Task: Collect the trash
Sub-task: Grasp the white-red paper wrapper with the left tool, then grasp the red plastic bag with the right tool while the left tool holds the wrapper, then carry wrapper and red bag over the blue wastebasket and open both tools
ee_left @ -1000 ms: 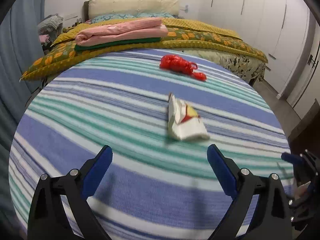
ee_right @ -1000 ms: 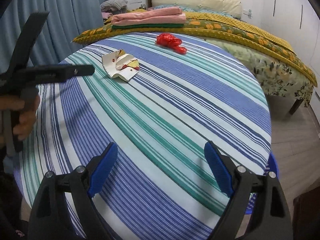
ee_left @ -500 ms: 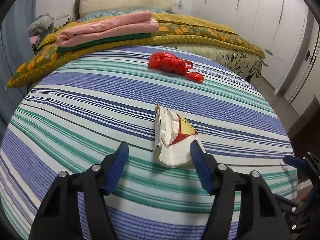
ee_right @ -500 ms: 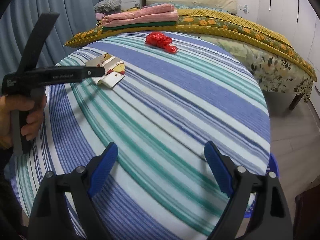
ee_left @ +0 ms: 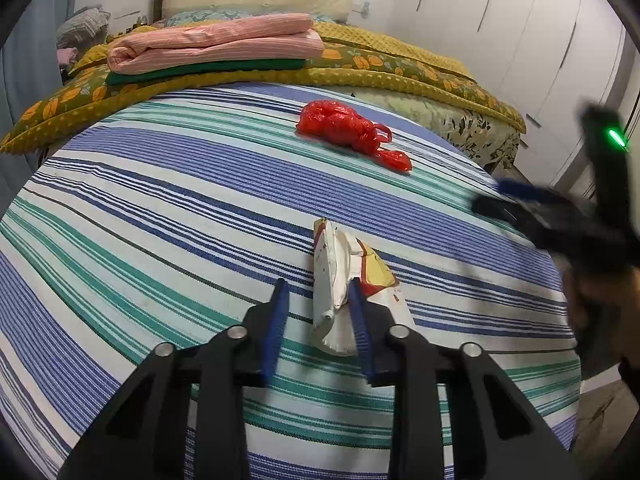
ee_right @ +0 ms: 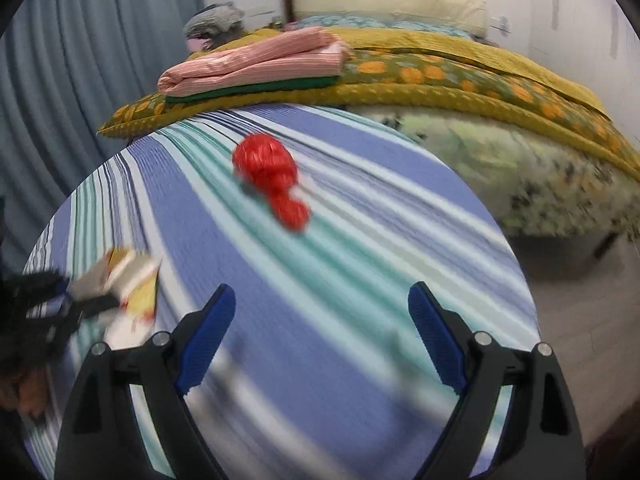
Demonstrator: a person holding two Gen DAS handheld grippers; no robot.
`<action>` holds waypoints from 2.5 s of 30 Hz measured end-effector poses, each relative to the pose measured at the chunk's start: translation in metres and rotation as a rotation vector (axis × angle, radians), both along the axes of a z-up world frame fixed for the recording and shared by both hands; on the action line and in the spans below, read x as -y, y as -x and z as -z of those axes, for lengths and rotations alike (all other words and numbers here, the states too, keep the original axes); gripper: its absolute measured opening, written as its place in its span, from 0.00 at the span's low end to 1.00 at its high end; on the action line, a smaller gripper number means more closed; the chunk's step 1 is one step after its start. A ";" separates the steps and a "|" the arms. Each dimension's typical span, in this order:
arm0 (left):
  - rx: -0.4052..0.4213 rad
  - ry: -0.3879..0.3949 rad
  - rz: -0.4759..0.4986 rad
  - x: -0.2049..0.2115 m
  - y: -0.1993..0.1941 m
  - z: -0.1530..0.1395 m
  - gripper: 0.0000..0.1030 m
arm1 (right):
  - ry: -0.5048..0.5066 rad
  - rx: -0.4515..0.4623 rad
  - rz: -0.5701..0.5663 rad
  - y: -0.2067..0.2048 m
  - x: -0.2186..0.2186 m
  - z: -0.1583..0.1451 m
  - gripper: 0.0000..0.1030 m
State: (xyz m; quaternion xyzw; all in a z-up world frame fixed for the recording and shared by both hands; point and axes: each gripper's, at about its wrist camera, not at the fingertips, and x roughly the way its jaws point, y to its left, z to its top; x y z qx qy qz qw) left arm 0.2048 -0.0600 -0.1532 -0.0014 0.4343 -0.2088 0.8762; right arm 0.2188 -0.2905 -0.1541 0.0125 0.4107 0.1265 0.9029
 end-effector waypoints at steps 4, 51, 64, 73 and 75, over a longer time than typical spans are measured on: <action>-0.003 0.014 0.009 0.002 -0.001 0.000 0.19 | 0.022 -0.026 -0.087 -0.053 -0.023 0.003 0.83; -0.014 0.018 -0.057 -0.074 0.088 -0.001 0.37 | 0.025 -0.098 -0.017 0.150 -0.064 0.000 0.78; 0.084 -0.047 -0.021 -0.038 0.094 -0.036 0.07 | -0.087 -0.075 0.002 0.162 -0.048 -0.016 0.43; 0.150 -0.109 0.078 0.022 0.107 -0.060 0.07 | -0.160 -0.029 0.071 0.194 -0.005 -0.039 0.43; 0.155 -0.109 0.105 0.037 0.109 -0.062 0.07 | -0.170 -0.024 0.090 0.199 0.006 -0.040 0.43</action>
